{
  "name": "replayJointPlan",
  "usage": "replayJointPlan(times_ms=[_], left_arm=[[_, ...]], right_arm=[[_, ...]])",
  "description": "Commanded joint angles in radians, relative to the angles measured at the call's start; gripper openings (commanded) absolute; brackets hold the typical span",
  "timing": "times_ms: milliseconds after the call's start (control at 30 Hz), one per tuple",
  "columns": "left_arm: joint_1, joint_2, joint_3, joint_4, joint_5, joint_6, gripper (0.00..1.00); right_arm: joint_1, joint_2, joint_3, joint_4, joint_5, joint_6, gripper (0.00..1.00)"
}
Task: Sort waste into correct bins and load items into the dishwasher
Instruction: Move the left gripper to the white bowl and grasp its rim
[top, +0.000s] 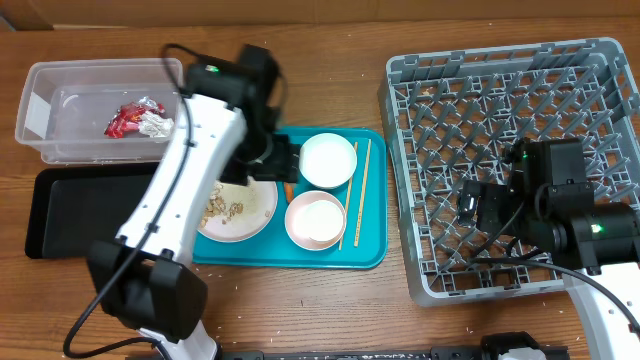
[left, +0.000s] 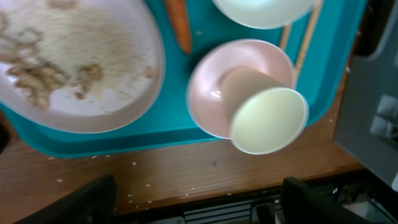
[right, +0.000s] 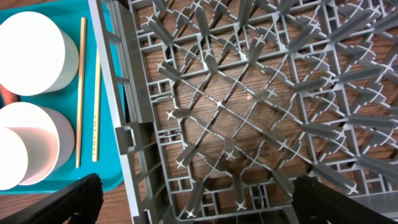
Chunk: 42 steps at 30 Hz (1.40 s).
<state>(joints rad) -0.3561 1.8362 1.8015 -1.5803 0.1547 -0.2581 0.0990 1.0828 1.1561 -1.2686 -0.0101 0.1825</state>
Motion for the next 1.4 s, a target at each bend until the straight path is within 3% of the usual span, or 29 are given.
replayJointPlan(times_ms=[0,200,533,600,800,1033,1133,1367], left_arm=[[-0.099,-0.019,-0.007,0.016,0.0,-0.016,0.87],[-0.2,-0.019,-0.09,0.077,-0.043,-0.046,0.87],[-0.211,-0.018,-0.333,0.29,-0.064,-0.087,0.84],[-0.211,-0.018,-0.376,0.345,-0.065,-0.087,0.75],[-0.211,-0.018,-0.408,0.422,-0.064,-0.088,0.29],[-0.211,-0.018,-0.438,0.441,-0.066,-0.115,0.18],[-0.211,-0.018,-0.464,0.463,-0.071,-0.117,0.04],[-0.161,-0.019,-0.381,0.395,-0.136,-0.111,0.04]], right_arm=[[-0.003,-0.005,0.028,0.0,0.009,0.001,1.0],[-0.003,-0.005,0.028,-0.002,0.009,0.001,1.0],[-0.003,-0.005,0.028,-0.002,0.01,0.001,1.0],[-0.003,-0.005,0.028,-0.002,0.01,0.001,1.0],[-0.003,-0.005,0.028,-0.002,0.01,0.001,1.0],[-0.003,-0.005,0.028,-0.002,0.009,0.001,1.0],[-0.003,-0.005,0.028,-0.002,0.01,0.001,1.0],[-0.003,-0.005,0.028,-0.002,0.01,0.001,1.0]])
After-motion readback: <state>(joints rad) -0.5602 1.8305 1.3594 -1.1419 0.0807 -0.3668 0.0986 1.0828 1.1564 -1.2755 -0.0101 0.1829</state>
